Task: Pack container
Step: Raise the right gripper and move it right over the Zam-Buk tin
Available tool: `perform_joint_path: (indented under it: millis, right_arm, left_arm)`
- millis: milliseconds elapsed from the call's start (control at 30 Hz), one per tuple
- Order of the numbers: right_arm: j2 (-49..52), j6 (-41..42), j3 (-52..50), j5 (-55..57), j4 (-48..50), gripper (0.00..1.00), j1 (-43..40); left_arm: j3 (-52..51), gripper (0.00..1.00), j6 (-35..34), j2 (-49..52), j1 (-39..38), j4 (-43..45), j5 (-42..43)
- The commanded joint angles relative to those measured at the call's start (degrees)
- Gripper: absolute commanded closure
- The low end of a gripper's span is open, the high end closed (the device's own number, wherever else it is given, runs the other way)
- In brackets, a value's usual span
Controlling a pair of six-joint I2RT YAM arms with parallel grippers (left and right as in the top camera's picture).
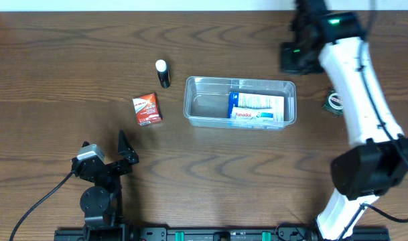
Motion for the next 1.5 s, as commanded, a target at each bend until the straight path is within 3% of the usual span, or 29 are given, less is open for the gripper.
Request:
perform_joint_path:
  millis: [0, 100, 167, 267, 333, 367, 500, 767, 1467]
  right_arm:
    - [-0.02, -2.43, -0.90, 3.72, -1.81, 0.99, -7.08]
    - [-0.02, -2.43, -4.44, 3.52, -0.55, 0.98, -12.85]
    - [0.00, -2.40, -7.54, 3.50, 1.99, 0.90, -15.96]
    - [0.00, -2.38, -12.55, 3.45, 5.75, 0.53, -19.28]
    - [0.00, -2.36, -16.52, 3.28, 8.98, 0.37, -20.76]
    - [0.00, -2.38, -19.32, 3.30, 11.87, 0.34, -21.35]
    - [0.00, -3.63, -26.27, 3.43, 21.20, 0.33, -21.66]
    - [0.37, 1.09, -32.46, 3.72, 28.37, 0.32, -22.40]
    - [1.79, -0.85, -32.76, 0.39, 33.68, 0.32, -23.56]
  left_arm:
    - [-1.29, 0.02, 0.35, -0.35, 0.13, -1.95, -1.53]
    - [-1.29, 0.02, 0.35, -0.35, 0.13, -1.95, -1.53]
    - [-1.29, 0.02, 0.35, -0.35, 0.13, -1.95, -1.53]
    - [-1.29, 0.02, 0.35, -0.35, 0.13, -1.95, -1.53]
    - [-1.29, 0.02, 0.35, -0.35, 0.13, -1.95, -1.53]
    - [-1.29, 0.02, 0.35, -0.35, 0.13, -1.95, -1.53]
    - [-1.29, 0.02, 0.35, -0.35, 0.13, -1.95, -1.53]
    - [-1.29, 0.02, 0.35, -0.35, 0.13, -1.95, -1.53]
    - [-1.29, 0.02, 0.35, -0.35, 0.13, -1.95, -1.53]
